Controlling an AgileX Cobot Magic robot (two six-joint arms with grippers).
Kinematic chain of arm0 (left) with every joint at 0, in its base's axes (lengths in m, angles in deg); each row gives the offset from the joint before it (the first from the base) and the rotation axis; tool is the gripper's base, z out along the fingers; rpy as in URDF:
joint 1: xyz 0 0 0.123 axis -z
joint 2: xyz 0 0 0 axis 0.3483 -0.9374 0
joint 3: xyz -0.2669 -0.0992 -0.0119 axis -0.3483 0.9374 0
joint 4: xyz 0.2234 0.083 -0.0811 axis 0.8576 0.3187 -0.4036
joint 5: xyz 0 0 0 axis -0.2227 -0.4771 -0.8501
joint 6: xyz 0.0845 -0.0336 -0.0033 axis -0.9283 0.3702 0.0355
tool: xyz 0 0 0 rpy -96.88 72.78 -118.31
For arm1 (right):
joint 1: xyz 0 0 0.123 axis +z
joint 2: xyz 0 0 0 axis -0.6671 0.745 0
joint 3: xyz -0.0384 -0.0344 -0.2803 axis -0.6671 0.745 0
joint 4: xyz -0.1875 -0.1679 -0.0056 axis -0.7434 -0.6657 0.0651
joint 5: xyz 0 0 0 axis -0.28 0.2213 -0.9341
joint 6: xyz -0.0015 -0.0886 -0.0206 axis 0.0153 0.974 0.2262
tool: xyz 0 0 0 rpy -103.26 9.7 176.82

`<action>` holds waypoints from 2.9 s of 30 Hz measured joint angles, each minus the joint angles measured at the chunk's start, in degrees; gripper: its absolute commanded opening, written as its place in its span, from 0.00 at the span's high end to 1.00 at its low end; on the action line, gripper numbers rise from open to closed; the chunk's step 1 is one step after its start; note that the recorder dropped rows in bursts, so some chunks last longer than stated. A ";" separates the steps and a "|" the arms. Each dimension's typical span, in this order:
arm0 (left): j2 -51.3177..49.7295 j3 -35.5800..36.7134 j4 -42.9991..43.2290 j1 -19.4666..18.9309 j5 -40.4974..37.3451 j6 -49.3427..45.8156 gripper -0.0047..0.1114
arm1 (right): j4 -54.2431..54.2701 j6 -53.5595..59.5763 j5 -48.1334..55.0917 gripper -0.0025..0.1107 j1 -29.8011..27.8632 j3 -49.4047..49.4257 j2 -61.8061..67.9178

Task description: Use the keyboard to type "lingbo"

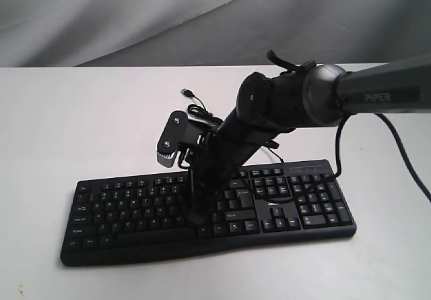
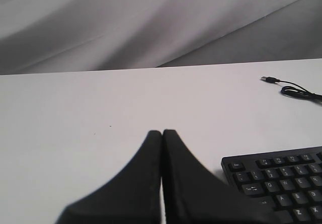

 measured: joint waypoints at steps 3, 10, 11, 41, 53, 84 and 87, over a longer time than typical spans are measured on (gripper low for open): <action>0.00 0.00 0.00 0.00 0.00 0.00 0.96 | -0.24 0.00 0.27 0.98 0.00 0.00 0.00; 0.00 0.00 0.00 0.00 0.00 0.00 0.96 | -0.24 0.00 0.39 0.98 0.00 0.00 0.00; 0.00 0.00 0.00 0.00 0.00 0.00 0.96 | -0.36 0.00 0.39 0.98 0.00 0.00 0.00; 0.00 0.00 0.00 0.00 0.00 0.00 0.96 | -5.36 -7.51 -3.42 0.98 0.00 0.77 -20.68; 0.00 0.00 0.00 0.00 0.00 0.00 0.96 | 7.91 -10.27 -22.31 0.98 0.00 21.26 -57.39; 0.00 0.00 0.00 0.00 0.00 0.00 0.96 | 10.88 -36.46 -32.98 0.98 -23.18 43.40 -82.11; 0.00 0.00 0.00 0.00 0.00 0.00 0.96 | 12.06 -37.10 -32.98 0.98 -31.28 51.96 -89.94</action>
